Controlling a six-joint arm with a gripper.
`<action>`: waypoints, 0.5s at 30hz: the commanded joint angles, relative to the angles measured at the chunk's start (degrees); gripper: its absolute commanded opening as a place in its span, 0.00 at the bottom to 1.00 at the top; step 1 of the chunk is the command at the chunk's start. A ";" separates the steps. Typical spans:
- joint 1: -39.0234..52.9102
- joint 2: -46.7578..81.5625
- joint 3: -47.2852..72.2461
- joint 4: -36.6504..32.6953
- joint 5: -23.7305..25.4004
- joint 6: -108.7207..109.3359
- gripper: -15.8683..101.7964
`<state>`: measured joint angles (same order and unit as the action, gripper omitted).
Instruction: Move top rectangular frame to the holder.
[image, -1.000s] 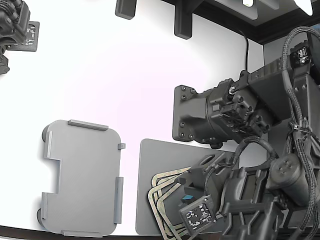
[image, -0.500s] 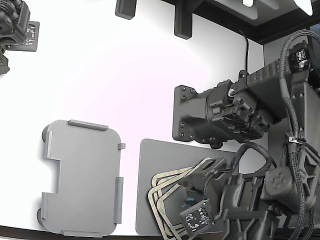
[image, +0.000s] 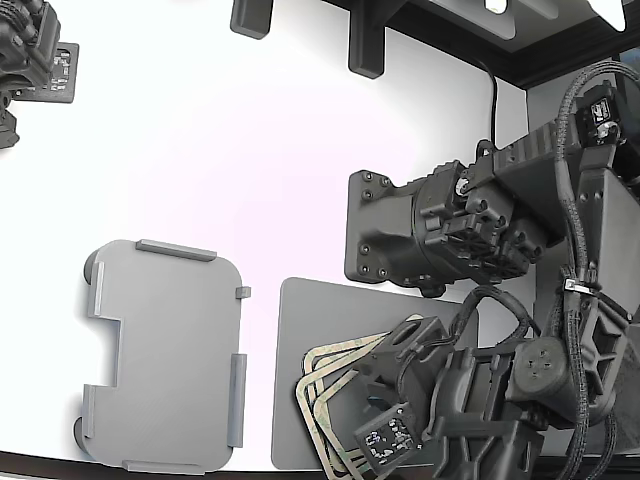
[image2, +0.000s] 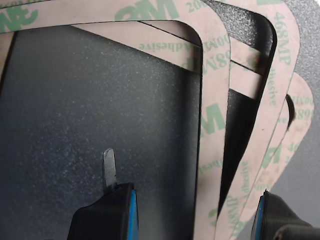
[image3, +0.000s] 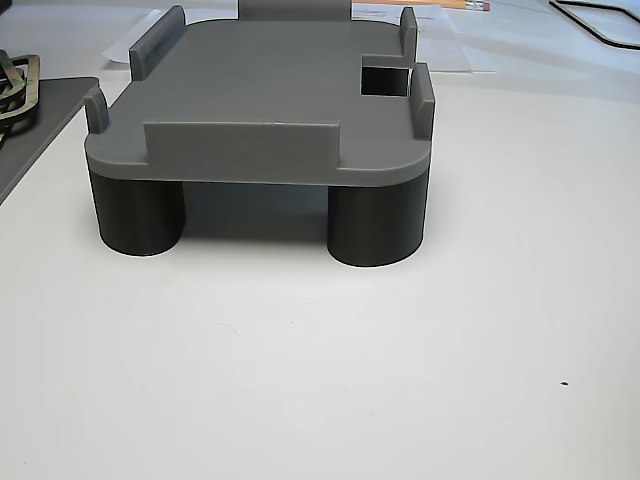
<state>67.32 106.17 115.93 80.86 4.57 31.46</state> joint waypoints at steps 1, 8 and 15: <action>-1.85 0.88 -0.88 -0.18 -0.53 -0.88 0.91; -3.96 -1.14 -1.93 0.09 -1.23 -3.78 0.79; -4.04 -2.11 -1.85 -0.44 -0.35 -5.19 0.68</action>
<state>64.42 103.27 115.66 80.68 4.04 26.54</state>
